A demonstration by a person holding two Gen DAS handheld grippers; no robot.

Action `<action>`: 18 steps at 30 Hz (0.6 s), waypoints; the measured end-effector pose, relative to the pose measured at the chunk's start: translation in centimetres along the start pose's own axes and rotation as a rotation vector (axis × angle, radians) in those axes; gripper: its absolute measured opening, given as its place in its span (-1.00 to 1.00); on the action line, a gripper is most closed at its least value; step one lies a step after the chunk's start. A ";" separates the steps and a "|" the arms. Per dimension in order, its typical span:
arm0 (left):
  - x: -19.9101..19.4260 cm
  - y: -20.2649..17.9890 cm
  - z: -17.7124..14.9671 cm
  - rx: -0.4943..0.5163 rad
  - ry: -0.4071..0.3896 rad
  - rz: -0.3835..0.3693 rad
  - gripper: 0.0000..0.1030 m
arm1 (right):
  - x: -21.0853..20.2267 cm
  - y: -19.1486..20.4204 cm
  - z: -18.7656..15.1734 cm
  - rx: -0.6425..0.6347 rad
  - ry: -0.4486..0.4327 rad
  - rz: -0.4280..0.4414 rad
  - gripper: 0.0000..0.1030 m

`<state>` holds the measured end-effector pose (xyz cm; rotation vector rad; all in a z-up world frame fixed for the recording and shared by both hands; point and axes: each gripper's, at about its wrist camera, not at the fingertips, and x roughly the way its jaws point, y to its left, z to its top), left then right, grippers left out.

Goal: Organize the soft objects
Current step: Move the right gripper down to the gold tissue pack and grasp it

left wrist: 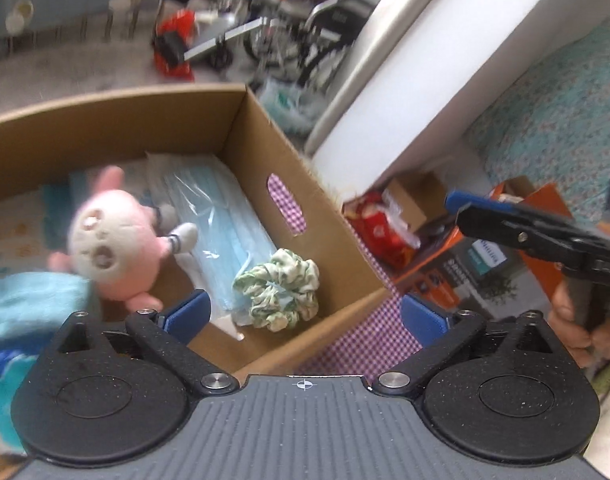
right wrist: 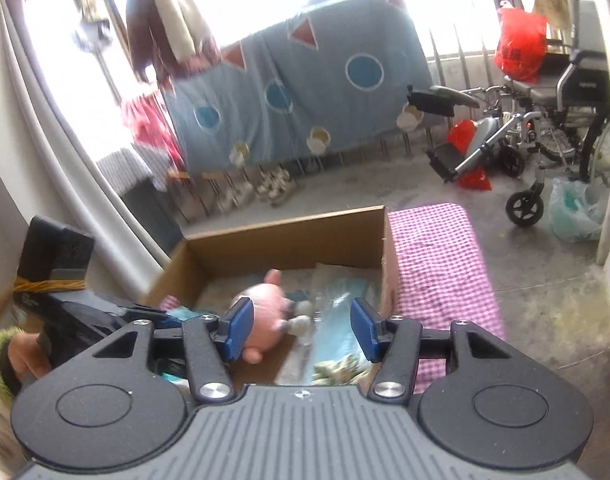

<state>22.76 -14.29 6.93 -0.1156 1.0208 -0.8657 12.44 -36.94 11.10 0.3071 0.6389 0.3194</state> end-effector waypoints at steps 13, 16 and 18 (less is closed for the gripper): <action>0.4 -0.4 -9.0 0.070 0.007 0.136 0.99 | 5.1 -1.1 -10.8 0.338 0.201 0.156 0.09; 3.0 -0.4 -10.8 0.094 0.027 0.161 0.93 | 7.1 -0.5 -12.1 0.313 0.266 0.083 0.07; 4.4 -0.6 -11.4 0.125 0.027 0.181 0.90 | 8.2 -0.1 -12.7 0.298 0.302 0.043 0.01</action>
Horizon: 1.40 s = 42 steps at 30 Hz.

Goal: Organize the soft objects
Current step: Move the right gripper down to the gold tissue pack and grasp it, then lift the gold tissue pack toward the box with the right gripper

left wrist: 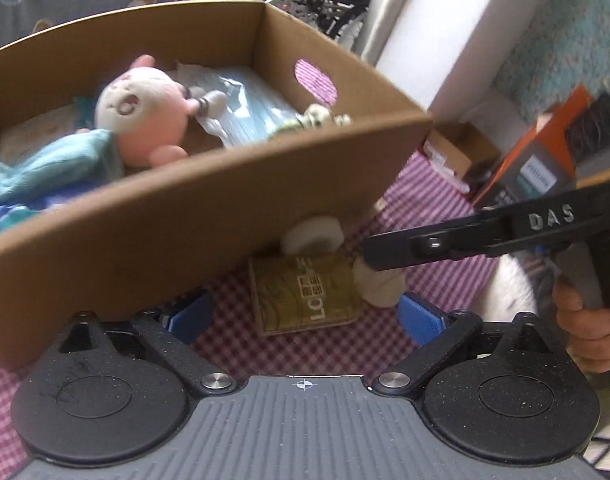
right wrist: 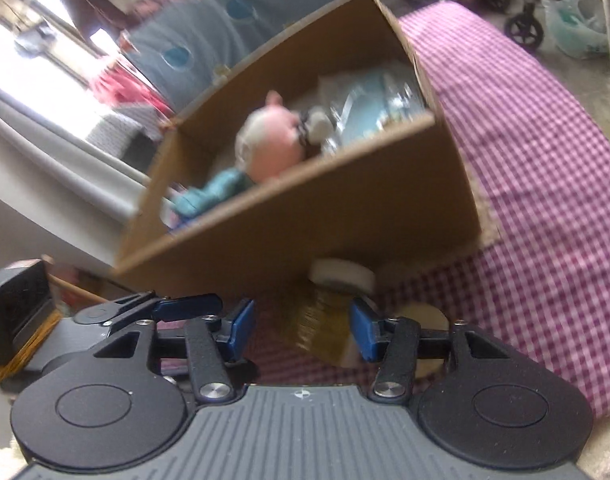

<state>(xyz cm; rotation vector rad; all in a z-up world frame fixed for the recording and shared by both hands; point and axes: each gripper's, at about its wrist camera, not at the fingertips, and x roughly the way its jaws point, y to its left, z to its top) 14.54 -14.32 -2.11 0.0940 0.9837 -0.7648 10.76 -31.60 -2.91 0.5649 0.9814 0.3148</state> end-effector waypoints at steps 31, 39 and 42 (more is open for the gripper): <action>2.6 0.3 -2.8 0.060 0.034 0.148 0.48 | 8.0 2.8 -0.4 -0.108 0.141 -0.111 -0.02; -0.2 -0.9 -2.8 0.061 -0.020 0.160 0.35 | 6.3 4.1 -1.0 -0.110 0.083 -0.082 -0.10; -3.7 -1.5 -2.9 0.069 -0.091 0.184 0.35 | 3.9 6.0 -1.3 -0.133 0.035 -0.050 -0.09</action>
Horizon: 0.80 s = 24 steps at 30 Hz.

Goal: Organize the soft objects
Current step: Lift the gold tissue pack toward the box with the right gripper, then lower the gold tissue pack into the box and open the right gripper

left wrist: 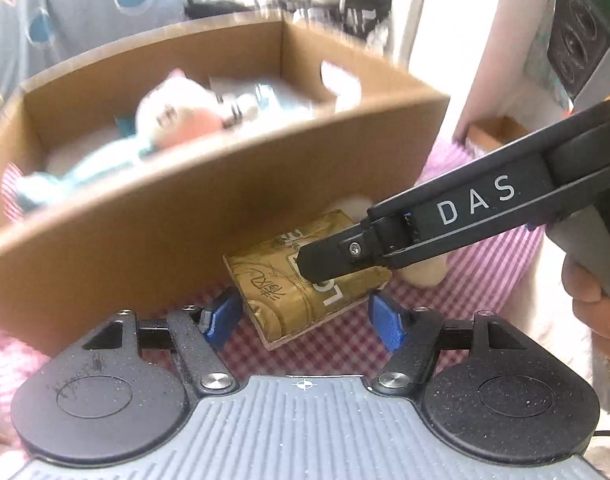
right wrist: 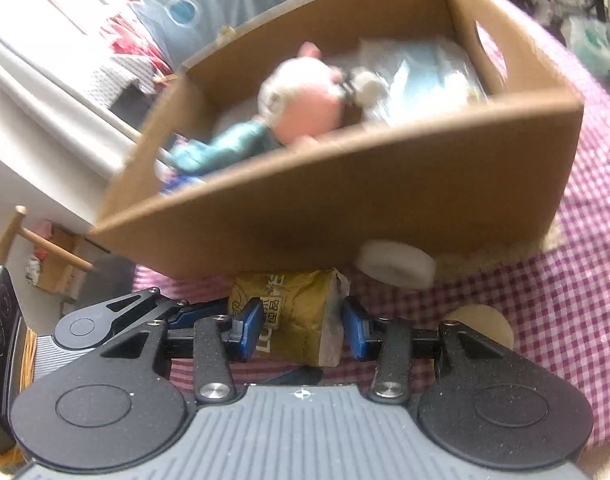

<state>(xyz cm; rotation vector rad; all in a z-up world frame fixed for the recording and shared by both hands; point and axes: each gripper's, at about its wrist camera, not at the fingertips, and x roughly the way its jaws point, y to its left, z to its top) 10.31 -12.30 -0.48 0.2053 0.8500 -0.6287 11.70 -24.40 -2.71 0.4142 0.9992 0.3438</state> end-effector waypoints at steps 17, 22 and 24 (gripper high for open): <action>-3.5 4.2 8.2 -0.045 -0.156 0.056 0.35 | -4.5 6.5 9.3 -0.221 -0.109 0.058 -0.09; 1.1 7.3 9.7 -0.144 0.032 -0.071 0.35 | 0.0 3.6 13.4 -0.140 0.081 0.047 -0.09; 3.1 8.8 10.1 -0.214 0.112 -0.136 0.35 | 1.9 2.3 14.5 -0.111 0.160 0.041 -0.09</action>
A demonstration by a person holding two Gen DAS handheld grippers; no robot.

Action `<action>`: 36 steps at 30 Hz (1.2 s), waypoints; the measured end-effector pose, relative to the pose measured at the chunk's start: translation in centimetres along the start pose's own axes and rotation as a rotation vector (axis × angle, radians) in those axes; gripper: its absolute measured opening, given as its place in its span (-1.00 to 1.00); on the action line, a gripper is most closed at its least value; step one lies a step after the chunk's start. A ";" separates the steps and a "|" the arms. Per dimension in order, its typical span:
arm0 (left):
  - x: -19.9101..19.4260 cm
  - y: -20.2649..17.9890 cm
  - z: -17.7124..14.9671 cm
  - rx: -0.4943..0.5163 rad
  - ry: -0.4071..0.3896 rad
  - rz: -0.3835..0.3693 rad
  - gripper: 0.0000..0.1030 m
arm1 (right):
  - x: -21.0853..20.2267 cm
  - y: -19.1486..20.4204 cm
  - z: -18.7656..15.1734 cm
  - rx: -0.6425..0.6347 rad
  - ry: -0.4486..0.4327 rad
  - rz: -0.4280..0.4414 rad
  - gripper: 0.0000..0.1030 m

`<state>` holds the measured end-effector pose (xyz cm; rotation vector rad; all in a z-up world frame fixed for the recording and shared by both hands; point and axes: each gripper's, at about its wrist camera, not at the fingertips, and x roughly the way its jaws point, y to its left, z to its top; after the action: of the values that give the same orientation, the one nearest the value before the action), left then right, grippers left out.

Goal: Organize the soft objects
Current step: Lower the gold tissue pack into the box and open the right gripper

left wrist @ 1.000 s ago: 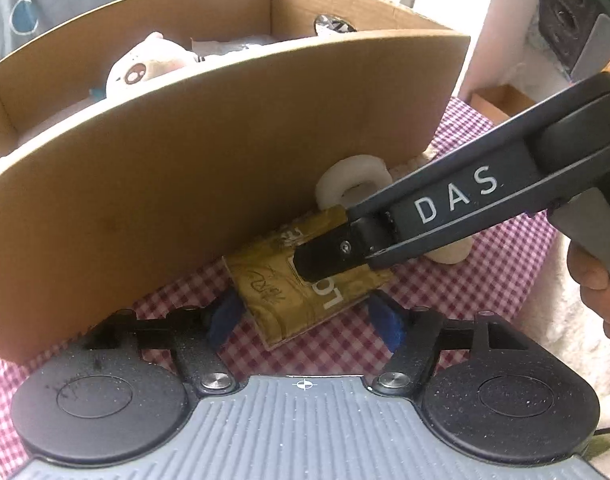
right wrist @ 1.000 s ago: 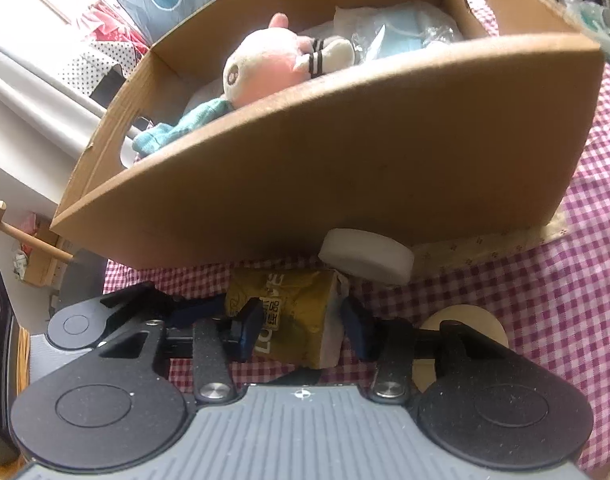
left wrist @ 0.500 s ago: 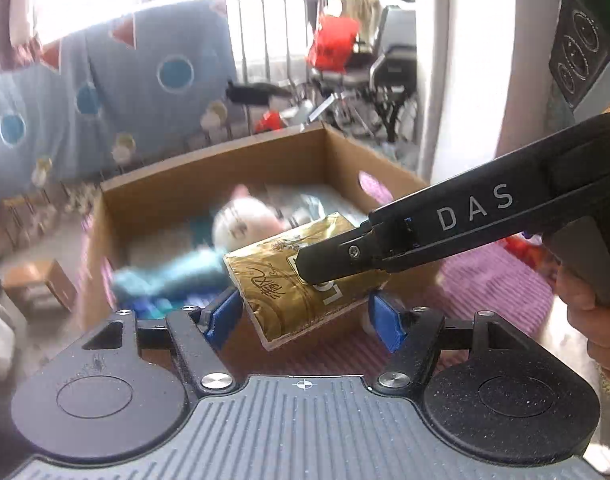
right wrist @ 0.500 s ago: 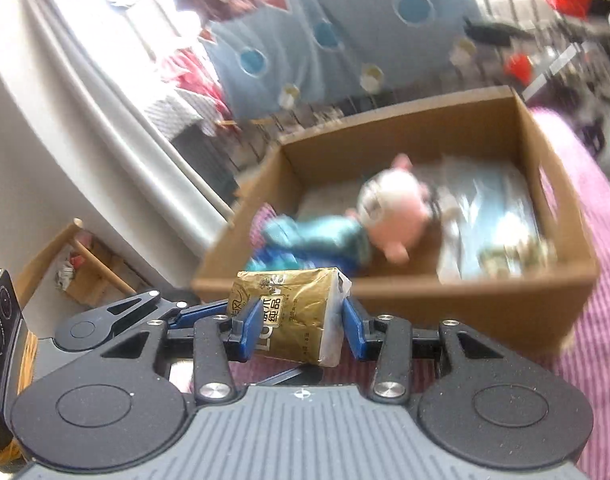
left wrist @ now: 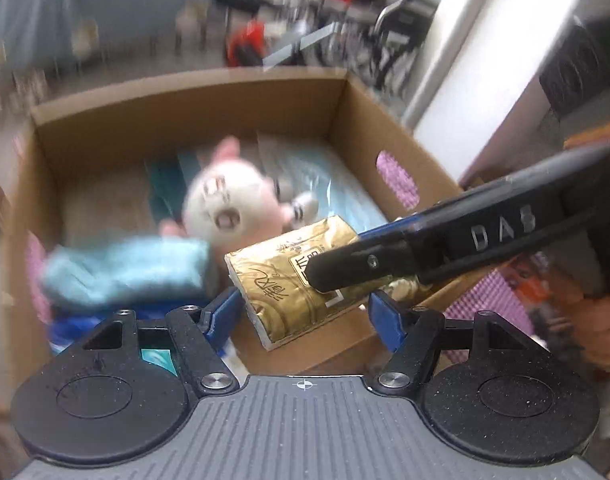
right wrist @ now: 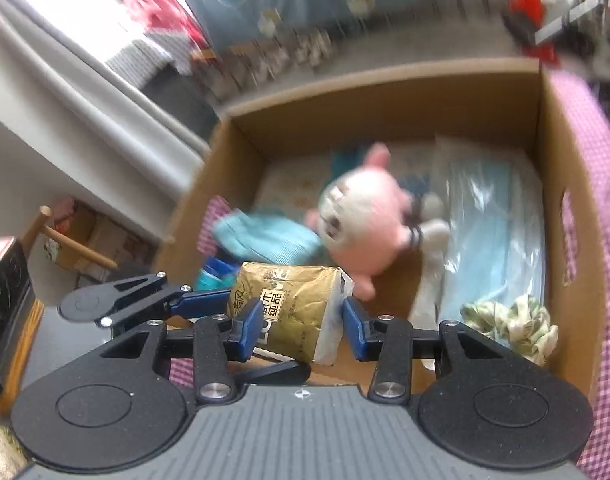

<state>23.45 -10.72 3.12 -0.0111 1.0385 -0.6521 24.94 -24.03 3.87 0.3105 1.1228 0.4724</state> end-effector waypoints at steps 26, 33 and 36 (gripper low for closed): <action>-1.2 4.9 0.8 -0.155 0.060 -0.110 0.63 | 7.7 -4.5 3.1 0.073 0.239 -0.051 -0.11; -7.5 5.6 -1.8 -0.204 -0.186 -0.106 0.81 | 11.7 -4.5 3.4 0.047 0.319 -0.077 -0.11; -8.9 6.0 -3.6 -0.231 -0.255 -0.087 0.84 | 12.0 -4.2 3.3 0.045 0.329 -0.066 -0.08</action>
<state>20.57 -0.27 6.47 -0.3342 0.8649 -0.5897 33.05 -21.57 -6.16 0.2385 1.4612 0.4499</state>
